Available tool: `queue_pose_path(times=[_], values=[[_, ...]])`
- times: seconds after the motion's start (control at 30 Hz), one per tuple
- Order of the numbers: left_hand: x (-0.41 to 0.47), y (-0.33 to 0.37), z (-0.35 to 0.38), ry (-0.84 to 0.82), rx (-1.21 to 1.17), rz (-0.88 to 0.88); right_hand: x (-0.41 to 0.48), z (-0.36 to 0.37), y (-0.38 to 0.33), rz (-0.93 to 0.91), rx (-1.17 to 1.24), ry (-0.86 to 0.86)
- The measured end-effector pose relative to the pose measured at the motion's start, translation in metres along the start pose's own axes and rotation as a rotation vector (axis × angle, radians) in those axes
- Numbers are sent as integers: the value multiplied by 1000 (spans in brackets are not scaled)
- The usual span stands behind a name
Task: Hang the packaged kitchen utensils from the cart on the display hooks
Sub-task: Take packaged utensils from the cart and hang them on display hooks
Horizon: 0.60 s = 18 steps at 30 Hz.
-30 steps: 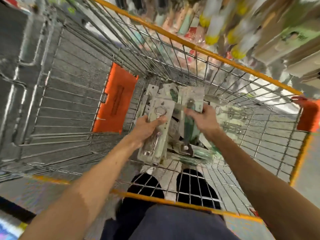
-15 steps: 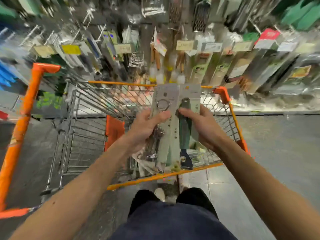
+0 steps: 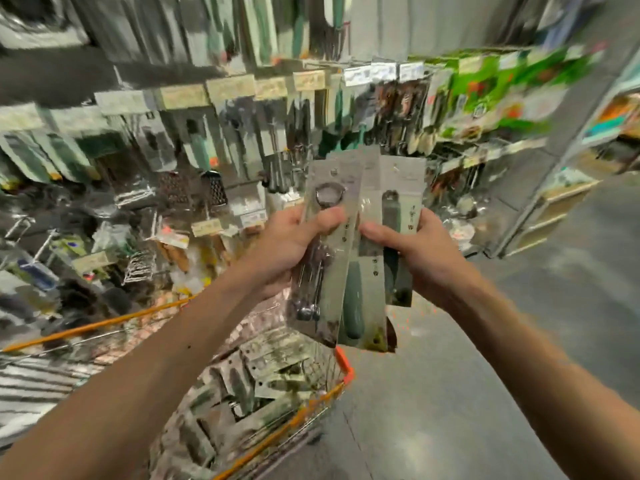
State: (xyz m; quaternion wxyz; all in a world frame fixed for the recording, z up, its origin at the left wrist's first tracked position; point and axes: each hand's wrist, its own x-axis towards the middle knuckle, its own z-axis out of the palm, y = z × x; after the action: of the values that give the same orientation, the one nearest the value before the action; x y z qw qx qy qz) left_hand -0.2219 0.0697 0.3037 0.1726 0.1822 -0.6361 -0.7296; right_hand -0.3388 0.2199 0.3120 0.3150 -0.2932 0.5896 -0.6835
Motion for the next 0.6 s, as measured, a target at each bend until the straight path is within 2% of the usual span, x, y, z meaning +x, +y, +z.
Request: queue_pose_path(times=[0.17, 0.33, 0.6], values=[[79, 8, 116, -22, 60, 55, 9, -128, -43, -41, -23, 140], [140, 22, 221, -82, 105, 119, 22, -218, -78, -126, -14, 223], [234, 62, 301, -299, 265, 201, 72, -333, -122, -199, -52, 281]])
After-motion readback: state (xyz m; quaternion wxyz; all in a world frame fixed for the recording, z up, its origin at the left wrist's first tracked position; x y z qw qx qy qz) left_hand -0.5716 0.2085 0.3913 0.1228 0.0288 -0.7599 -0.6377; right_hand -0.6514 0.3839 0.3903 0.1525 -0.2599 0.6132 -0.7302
